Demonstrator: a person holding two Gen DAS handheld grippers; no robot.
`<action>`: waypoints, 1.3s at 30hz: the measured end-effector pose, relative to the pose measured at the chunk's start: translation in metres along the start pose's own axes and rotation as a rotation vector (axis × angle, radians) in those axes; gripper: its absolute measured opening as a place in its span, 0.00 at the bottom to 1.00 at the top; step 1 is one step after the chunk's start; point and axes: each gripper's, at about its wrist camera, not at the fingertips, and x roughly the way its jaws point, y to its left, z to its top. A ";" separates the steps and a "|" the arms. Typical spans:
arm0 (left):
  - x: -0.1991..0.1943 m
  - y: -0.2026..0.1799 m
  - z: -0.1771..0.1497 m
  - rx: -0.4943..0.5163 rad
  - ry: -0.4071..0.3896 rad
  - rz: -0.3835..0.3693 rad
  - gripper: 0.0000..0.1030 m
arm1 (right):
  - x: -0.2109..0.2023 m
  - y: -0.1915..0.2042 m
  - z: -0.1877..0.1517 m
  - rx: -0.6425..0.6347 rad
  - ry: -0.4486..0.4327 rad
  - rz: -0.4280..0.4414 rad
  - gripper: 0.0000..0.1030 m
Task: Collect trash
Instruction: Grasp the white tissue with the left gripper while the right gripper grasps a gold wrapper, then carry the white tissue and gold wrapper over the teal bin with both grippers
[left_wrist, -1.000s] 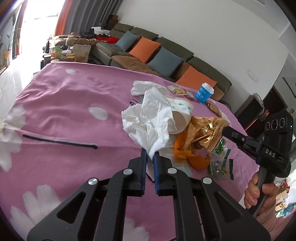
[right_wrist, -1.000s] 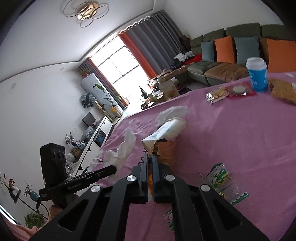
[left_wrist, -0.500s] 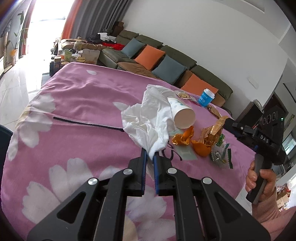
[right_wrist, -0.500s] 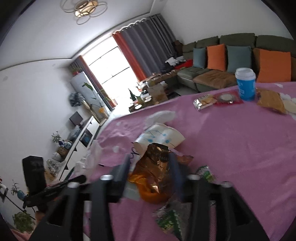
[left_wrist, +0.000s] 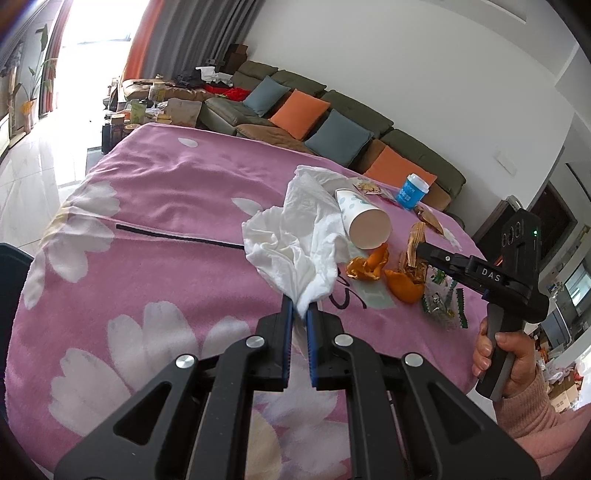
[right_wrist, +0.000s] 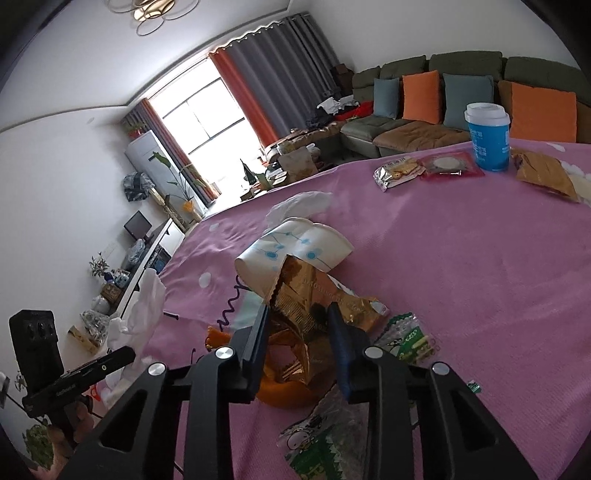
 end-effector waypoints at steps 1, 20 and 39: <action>-0.001 0.000 0.000 0.001 -0.001 0.003 0.07 | -0.002 0.000 0.000 0.000 -0.006 0.004 0.28; -0.034 -0.005 -0.007 0.030 -0.051 0.020 0.07 | -0.038 0.056 0.011 -0.129 -0.084 0.155 0.01; -0.055 0.020 -0.024 -0.021 -0.069 0.064 0.07 | 0.043 0.112 -0.043 -0.216 0.271 0.340 0.14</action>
